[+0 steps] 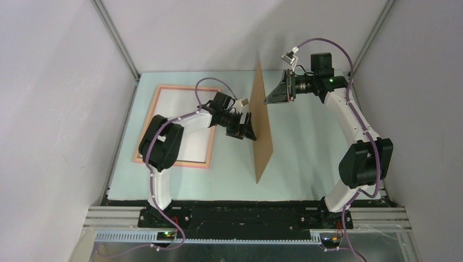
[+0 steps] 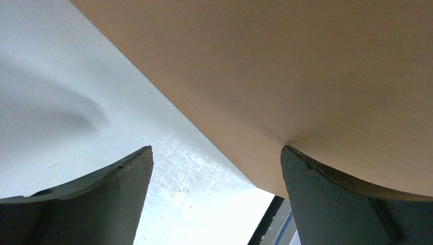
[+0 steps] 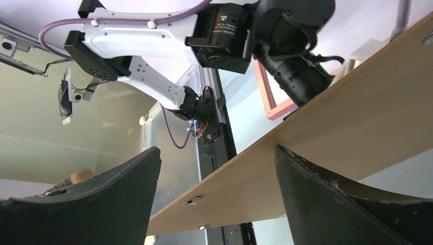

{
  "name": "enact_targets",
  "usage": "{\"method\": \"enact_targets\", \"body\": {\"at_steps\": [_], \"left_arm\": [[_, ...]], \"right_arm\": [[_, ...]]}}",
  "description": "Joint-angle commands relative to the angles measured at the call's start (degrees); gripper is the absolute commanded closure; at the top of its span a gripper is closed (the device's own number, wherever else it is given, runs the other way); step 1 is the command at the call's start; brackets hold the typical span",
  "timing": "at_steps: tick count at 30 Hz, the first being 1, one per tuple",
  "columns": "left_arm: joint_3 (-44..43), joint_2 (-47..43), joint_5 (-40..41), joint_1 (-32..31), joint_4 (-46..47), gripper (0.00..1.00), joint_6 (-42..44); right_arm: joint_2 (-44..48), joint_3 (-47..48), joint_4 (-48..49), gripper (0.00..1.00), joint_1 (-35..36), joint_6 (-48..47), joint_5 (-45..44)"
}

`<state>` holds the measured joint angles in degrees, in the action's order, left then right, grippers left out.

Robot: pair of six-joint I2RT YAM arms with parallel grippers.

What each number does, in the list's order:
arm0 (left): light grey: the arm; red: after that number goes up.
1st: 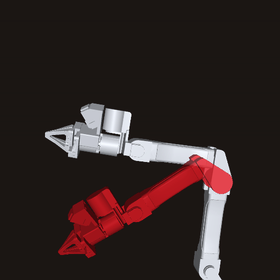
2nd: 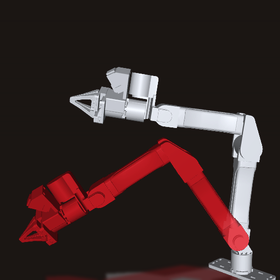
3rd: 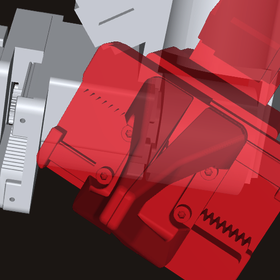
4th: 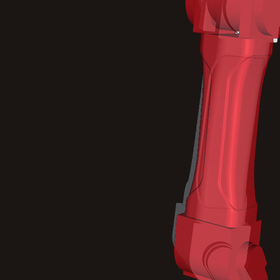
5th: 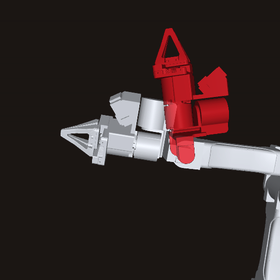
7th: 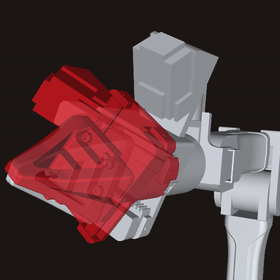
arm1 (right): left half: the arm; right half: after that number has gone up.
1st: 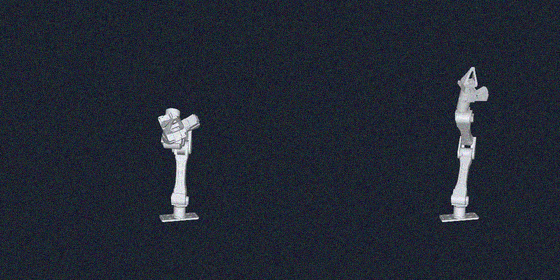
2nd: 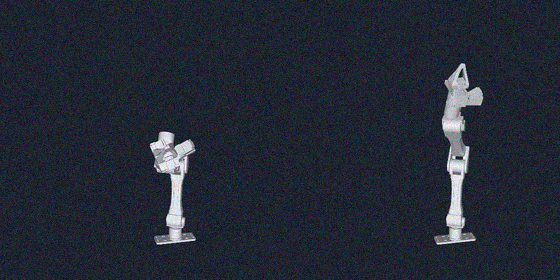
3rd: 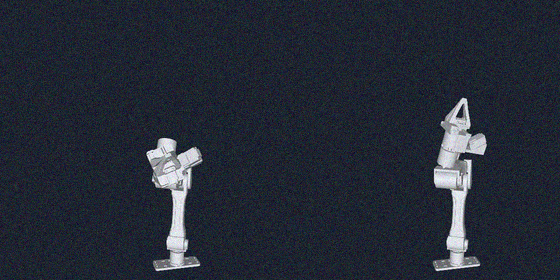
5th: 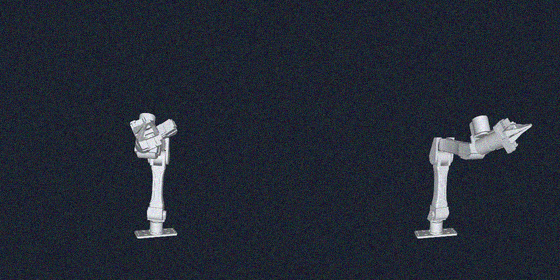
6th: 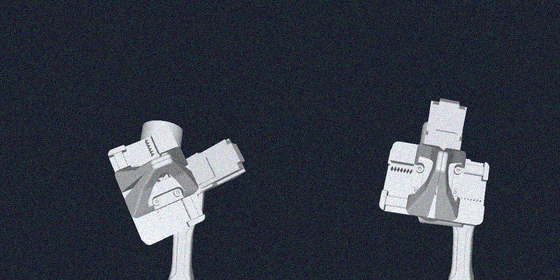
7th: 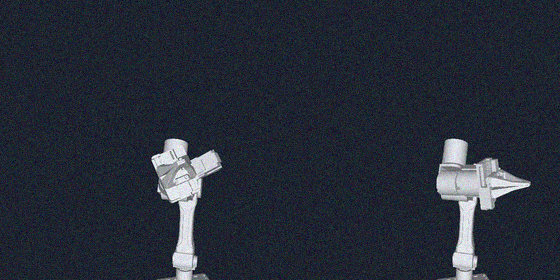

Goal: Put the photo into the frame
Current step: Turn over the photo frame item at the center of the board.

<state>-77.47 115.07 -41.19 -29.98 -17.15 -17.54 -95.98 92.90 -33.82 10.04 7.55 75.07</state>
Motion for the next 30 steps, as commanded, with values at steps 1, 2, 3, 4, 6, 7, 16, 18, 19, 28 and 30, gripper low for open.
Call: {"method": "enact_targets", "body": {"at_steps": [1, 2, 3, 4, 6, 7, 16, 18, 19, 28, 30], "left_arm": [[1.41, -8.25, -1.34, 2.27, 3.11, 0.00, -0.98], [1.74, -9.05, -1.30, 2.77, 3.16, 0.00, -0.95], [2.29, -10.54, -1.27, 3.88, 3.16, 0.00, -0.81], [2.57, -11.39, -1.22, 4.45, 3.10, 0.00, -0.73], [3.07, -13.84, -1.43, 5.94, 3.16, 0.00, -0.59], [3.19, -15.56, -1.68, 6.83, 3.12, 0.00, -0.75], [-1.97, -25.29, 1.33, 9.31, 2.60, 0.00, -7.94], [-4.09, -25.66, 2.27, 9.32, 2.30, 0.00, -10.49], [-4.79, -25.67, 2.53, 9.32, 2.29, 0.00, -11.41], [-12.52, -22.61, 3.61, 9.13, 2.26, 0.00, -26.09], [-12.63, -22.56, 3.64, 8.78, 2.23, 0.00, -27.71]], "right_arm": [[0.93, 2.34, 1.75, 0.14, 0.78, 1.62, 0.17], [0.95, 2.43, 1.70, 0.14, 0.95, 1.60, -0.01], [0.93, 2.40, 1.65, 0.14, 1.08, 1.66, -0.14], [0.91, 2.38, 1.61, 0.14, 1.26, 1.71, -0.24], [0.78, 2.35, 1.19, 0.14, 1.66, 1.65, -0.49], [0.73, 2.36, 1.03, 0.13, 1.79, 1.38, -0.51], [0.11, 2.69, -0.59, 0.13, 2.39, -0.29, -1.30], [0.03, 2.77, -0.93, 0.13, 2.67, -0.68, -1.38], [0.02, 2.80, -1.10, 0.13, 2.91, -0.86, -1.36], [-0.91, 3.48, -1.12, 0.12, 5.12, -1.43, -2.05], [-1.19, 3.59, -0.98, 0.12, 5.80, -1.51, -2.30]]}}
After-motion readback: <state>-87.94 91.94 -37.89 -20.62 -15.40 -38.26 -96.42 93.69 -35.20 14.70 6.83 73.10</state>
